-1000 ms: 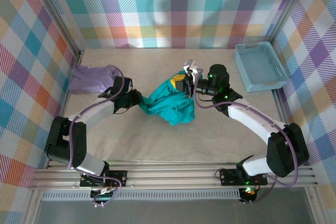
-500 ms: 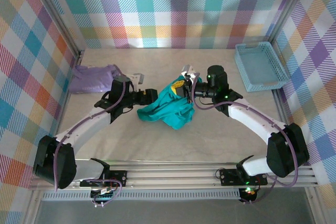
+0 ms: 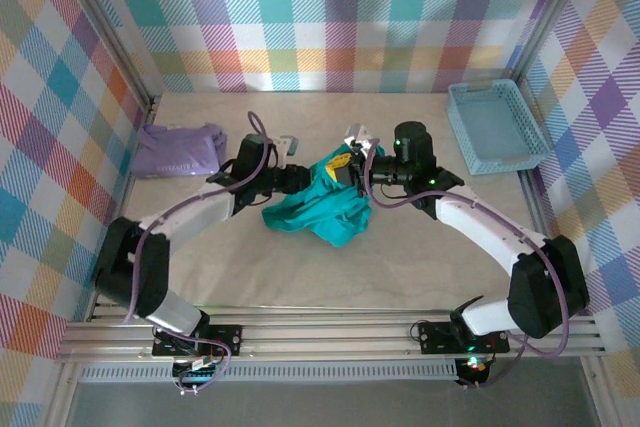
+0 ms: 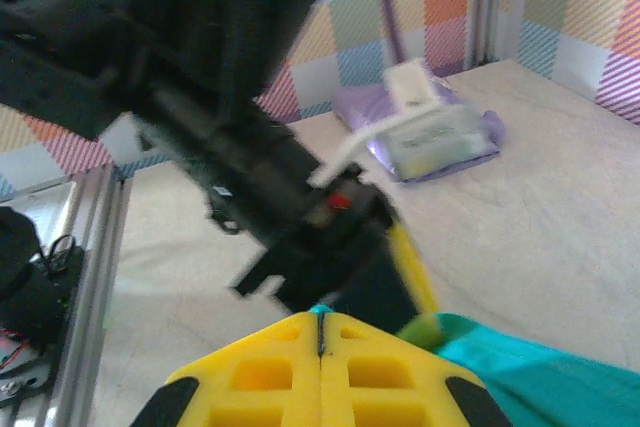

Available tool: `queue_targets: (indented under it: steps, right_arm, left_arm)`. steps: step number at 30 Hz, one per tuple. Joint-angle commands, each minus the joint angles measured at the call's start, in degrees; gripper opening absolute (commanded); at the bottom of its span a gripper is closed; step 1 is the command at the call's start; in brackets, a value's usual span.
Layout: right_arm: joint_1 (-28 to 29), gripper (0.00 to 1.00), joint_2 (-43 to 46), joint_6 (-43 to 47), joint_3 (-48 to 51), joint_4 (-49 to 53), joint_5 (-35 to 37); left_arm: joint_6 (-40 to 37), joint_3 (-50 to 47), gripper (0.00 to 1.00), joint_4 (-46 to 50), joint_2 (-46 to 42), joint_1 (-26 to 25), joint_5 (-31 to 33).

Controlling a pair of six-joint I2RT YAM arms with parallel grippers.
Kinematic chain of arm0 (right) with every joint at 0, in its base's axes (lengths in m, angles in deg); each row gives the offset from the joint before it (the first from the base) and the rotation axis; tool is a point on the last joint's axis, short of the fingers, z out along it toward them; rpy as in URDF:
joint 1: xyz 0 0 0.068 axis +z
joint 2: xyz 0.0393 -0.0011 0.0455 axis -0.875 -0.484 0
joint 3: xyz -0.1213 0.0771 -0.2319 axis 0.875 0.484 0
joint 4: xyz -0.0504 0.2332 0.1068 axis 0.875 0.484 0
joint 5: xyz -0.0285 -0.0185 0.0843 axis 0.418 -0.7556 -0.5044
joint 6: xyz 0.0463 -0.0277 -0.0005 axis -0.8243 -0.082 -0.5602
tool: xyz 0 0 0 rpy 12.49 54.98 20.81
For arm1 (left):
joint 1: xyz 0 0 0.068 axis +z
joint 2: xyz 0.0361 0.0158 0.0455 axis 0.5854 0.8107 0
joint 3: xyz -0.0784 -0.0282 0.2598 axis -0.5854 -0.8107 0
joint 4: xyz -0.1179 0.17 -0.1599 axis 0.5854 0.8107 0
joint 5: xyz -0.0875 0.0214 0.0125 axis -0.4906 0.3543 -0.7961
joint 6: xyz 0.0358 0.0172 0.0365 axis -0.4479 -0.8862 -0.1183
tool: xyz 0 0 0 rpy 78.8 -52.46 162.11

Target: Fold the inside-out t-shirt

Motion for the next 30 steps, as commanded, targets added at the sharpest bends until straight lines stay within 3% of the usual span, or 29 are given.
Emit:
queue_targets:
  steps: [1,4,8,12,16,19,21,26,30]
  right_arm:
    - [-2.69,0.0,4.62,-0.44,-3.15,-1.46,-8.16]
    - [-6.23,0.0,7.82,-10.59,-2.15,-11.75,-10.13]
    - [-8.64,0.0,11.59,-17.45,-2.27,-19.76,-7.28]
    - [-9.09,0.0,14.37,-17.77,-1.5,-20.15,-2.7]
    - [-8.61,0.0,13.88,-16.47,0.42,-17.2,0.17]
    - [-7.34,0.0,12.82,-15.25,2.5,-16.13,1.32]
    - [-6.55,0.0,12.36,-14.51,3.59,-15.48,2.18]
    - [-5.27,0.0,11.11,-14.19,4.59,-13.89,4.25]
    - [-4.23,0.0,10.17,-14.84,4.32,-12.85,6.17]
  left_arm:
    - [6.34,7.41,0.01,3.42,5.48,1.79,7.61]
    - [11.59,12.04,0.0,8.51,11.28,4.61,11.43]
    - [14.53,8.22,0.0,7.91,13.76,8.29,14.79]
    - [17.02,1.73,0.0,5.21,12.04,12.84,15.99]
    - [15.14,-0.02,0.01,4.66,9.89,13.47,12.83]
    - [14.5,-0.97,0.36,4.75,6.39,12.72,9.38]
    - [14.37,-2.66,0.52,5.28,1.5,11.11,11.01]
    - [12.9,-5.73,0.75,9.25,-12.01,5.14,16.82]
    - [10.16,-8.07,0.79,5.89,-19.98,-1.51,12.89]
